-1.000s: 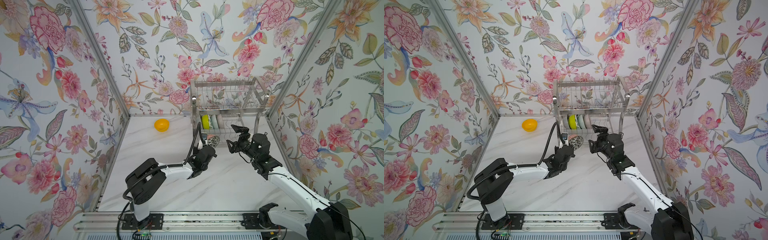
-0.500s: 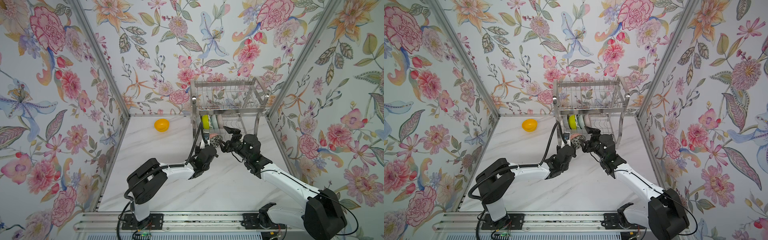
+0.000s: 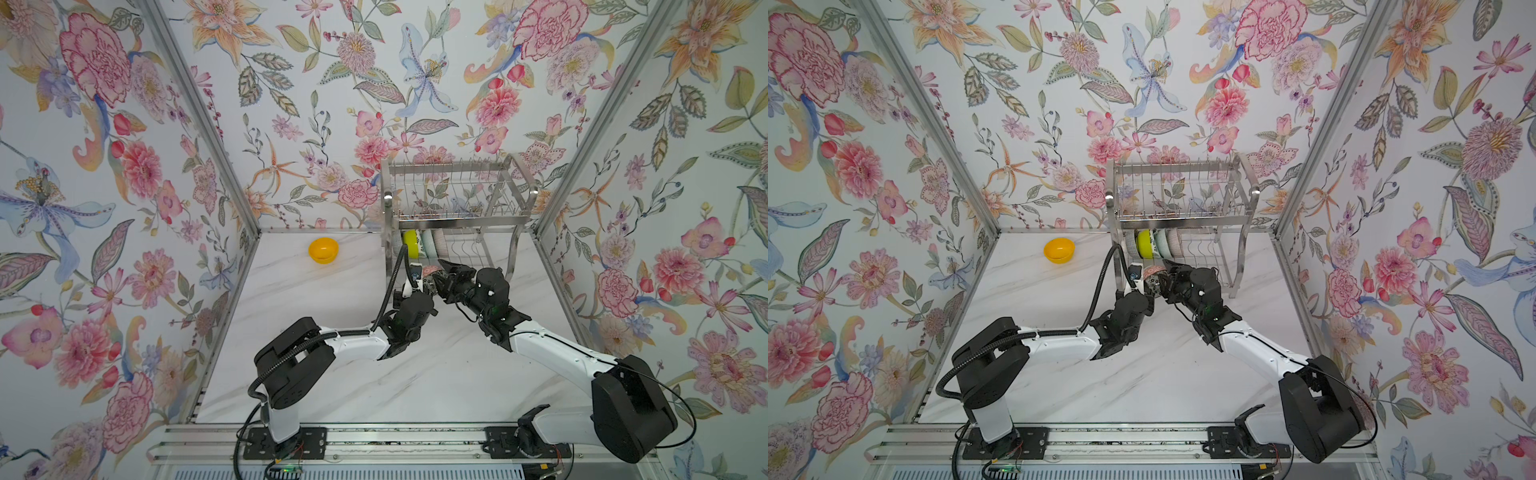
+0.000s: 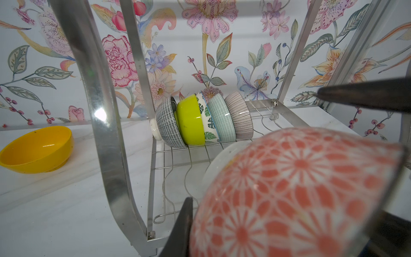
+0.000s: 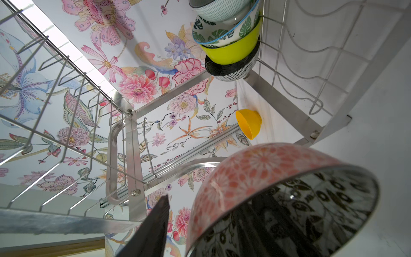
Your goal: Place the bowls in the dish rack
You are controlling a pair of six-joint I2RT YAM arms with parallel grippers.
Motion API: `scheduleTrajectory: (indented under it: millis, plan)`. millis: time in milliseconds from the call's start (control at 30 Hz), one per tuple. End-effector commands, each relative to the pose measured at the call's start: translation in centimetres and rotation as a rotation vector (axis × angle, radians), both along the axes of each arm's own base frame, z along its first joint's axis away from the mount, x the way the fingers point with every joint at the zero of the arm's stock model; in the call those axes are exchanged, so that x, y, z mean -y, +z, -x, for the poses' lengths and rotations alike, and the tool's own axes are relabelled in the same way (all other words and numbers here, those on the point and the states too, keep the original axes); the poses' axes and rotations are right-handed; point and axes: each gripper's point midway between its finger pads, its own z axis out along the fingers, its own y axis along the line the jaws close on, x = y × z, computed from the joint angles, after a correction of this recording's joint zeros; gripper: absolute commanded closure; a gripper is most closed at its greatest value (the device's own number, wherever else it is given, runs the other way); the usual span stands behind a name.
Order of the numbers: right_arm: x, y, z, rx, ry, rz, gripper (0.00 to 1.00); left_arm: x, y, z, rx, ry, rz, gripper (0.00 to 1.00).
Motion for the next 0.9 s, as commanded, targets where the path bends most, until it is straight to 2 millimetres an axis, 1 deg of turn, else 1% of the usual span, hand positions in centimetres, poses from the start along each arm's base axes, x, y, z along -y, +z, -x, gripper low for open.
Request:
scheduleTrajectory:
  millis: [0, 233, 433, 567, 600, 667, 867]
  plan:
    - [-0.3, 1.5, -0.8, 0.042, -0.015, -0.029, 0.54, 0.4, 0.6, 0.1, 0.034, -0.001, 0.027, 1.00]
    - [-0.5, 1.9, -1.3, 0.052, -0.024, -0.049, 0.64, 0.5, 0.2, 0.2, 0.033, -0.006, 0.015, 1.00]
    - [-0.8, 2.6, -1.6, 0.069, -0.025, -0.051, 0.84, 0.5, 0.3, 0.4, 0.034, -0.003, 0.005, 1.00]
    - [-0.6, 2.5, -1.5, 0.073, -0.031, -0.037, 0.94, 0.2, 0.5, 0.5, 0.032, 0.004, 0.009, 0.99]
    - [-0.6, 2.5, -1.5, 0.077, -0.034, -0.032, 0.96, 0.2, 0.5, 0.6, 0.031, 0.003, 0.011, 0.95]
    - [-0.4, 2.6, -1.5, 0.087, -0.038, -0.025, 0.99, 0.1, 0.6, 0.7, 0.029, 0.002, 0.013, 0.82]
    - [-0.1, 3.3, -1.5, 0.133, -0.039, 0.001, 1.00, -0.4, 0.6, 0.9, 0.019, 0.007, 0.028, 0.64]
